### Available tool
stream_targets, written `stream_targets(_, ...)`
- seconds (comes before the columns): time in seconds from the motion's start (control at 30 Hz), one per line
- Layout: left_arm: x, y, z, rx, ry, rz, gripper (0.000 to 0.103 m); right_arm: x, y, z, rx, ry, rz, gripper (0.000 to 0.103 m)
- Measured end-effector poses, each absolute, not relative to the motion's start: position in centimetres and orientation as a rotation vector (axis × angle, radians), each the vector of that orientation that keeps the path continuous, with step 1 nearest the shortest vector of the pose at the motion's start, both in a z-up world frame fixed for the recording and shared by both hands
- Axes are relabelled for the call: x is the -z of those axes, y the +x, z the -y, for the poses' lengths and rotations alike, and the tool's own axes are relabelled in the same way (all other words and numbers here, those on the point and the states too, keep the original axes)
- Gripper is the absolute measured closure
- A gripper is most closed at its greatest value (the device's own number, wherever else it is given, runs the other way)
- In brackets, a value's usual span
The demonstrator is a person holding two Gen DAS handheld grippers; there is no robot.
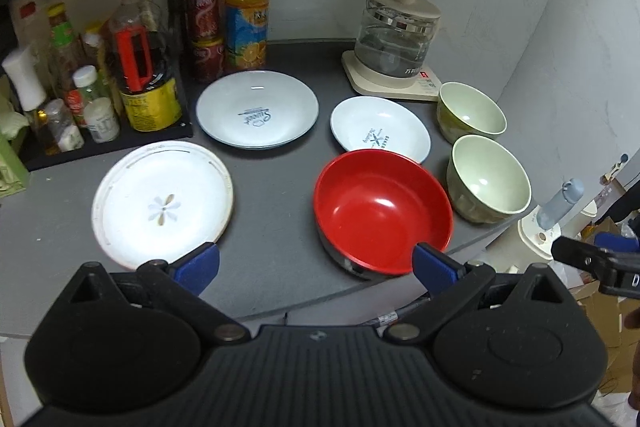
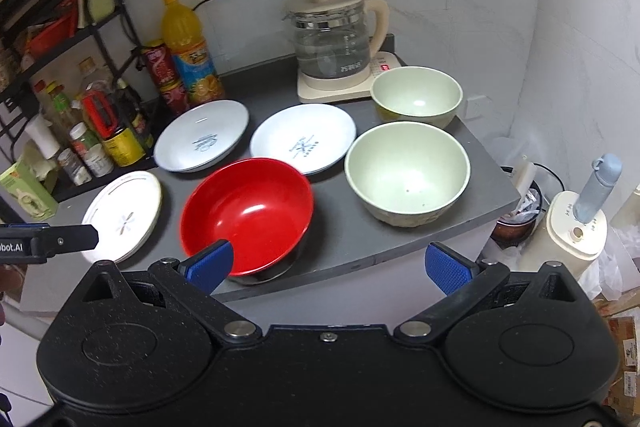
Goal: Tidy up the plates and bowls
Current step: 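Move both tools toward the rim of the large pale green bowl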
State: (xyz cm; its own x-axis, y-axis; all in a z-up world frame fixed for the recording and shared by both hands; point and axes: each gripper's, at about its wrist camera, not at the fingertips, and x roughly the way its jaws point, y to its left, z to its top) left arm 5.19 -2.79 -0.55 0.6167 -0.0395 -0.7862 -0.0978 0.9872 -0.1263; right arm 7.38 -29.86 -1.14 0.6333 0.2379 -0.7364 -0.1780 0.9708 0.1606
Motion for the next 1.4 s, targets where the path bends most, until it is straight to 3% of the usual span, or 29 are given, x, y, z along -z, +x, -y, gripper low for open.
stream_targets(0.47,2.2,15.5,5.0,0.146,-0.155,-0.982,0.004,3.5,13.3,31.8,-0.118,0.155,-0.877,0.002)
stream_targets(0.73,3.6,20.5,7.9,0.245,-0.091,-1.023,0.005,5.9,16.1,33.3,-0.031,0.216,-0.922,0.019)
stream_targets(0.97,5.8,24.6,9.7,0.285,-0.080,-1.082,0.030,8.1,18.1,34.7,0.007,0.302,-0.995,0.032)
stream_targets(1.4,8.2,29.8,13.8,0.380,-0.074,-1.175,0.049,11.2,20.8,36.7,0.076,0.336,-1.104,0.047)
